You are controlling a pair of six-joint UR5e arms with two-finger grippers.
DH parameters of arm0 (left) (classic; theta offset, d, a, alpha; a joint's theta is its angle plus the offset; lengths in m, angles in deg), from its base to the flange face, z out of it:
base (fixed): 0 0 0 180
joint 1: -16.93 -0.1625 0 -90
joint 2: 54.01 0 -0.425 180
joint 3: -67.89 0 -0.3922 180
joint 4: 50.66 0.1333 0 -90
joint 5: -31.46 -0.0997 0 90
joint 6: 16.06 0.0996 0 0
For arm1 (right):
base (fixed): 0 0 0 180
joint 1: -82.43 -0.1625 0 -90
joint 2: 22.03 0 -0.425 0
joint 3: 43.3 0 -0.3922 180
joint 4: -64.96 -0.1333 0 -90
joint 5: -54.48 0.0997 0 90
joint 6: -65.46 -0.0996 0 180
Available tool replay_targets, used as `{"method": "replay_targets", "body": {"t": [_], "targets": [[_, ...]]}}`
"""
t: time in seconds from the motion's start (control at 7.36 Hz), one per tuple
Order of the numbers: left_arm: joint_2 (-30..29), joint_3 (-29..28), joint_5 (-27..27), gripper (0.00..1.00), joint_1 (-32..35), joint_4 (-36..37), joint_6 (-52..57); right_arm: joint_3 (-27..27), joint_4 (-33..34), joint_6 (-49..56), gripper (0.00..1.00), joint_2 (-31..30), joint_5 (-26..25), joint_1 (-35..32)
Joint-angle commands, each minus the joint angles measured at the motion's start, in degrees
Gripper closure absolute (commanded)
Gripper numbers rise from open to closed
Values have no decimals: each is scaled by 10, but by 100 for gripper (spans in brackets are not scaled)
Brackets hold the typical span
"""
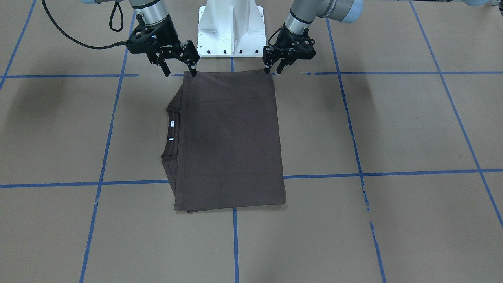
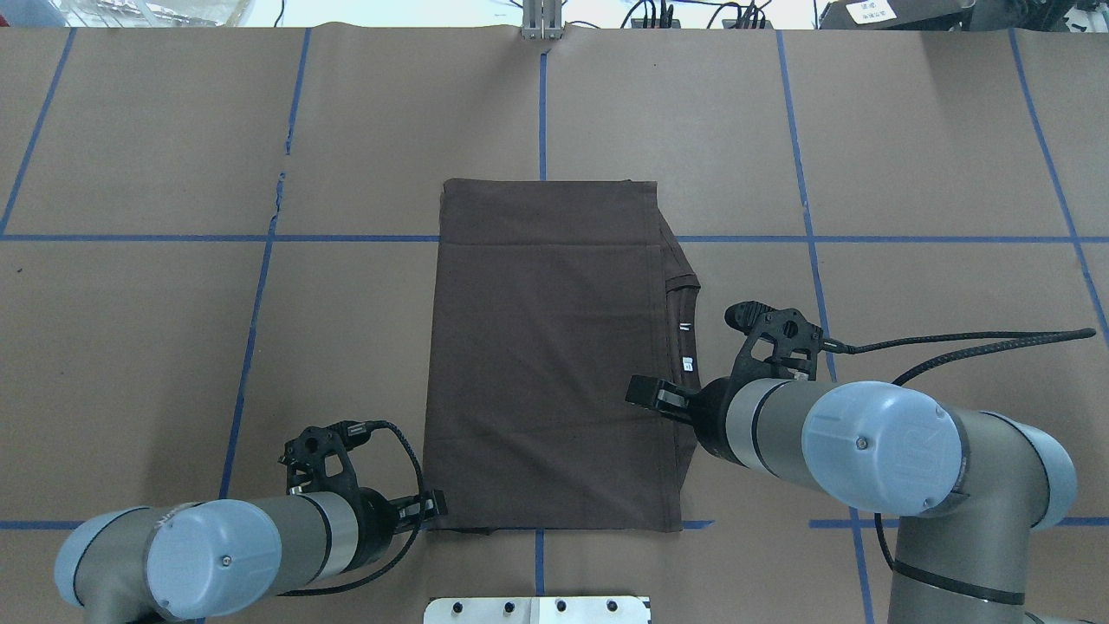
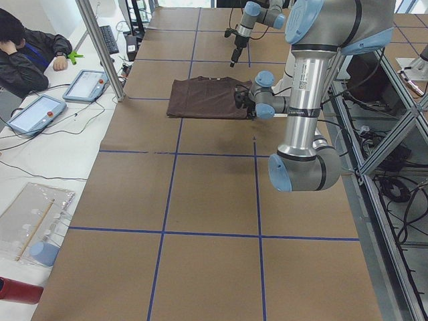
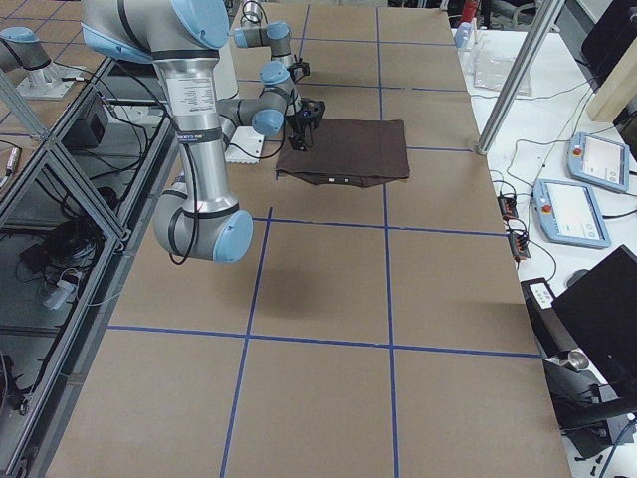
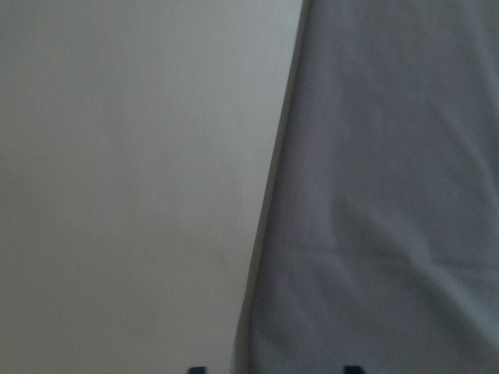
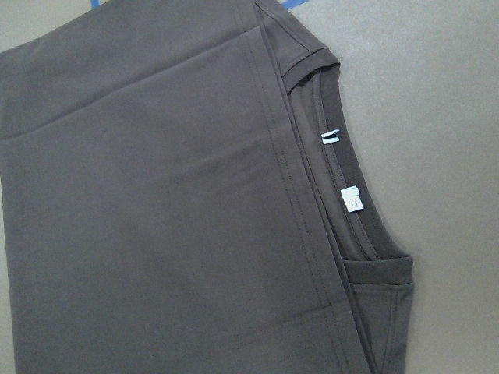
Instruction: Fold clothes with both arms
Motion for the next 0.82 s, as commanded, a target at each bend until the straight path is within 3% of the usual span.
{"method": "replay_targets", "body": {"t": [0.0,0.68], "targets": [[-12,-14,-2,49,-12,0,-14,1,0,0,0,1,-1,0],[-19,-21,-9,52,-11,1,-13,0,0,0,0,-2,-4,0]]}}
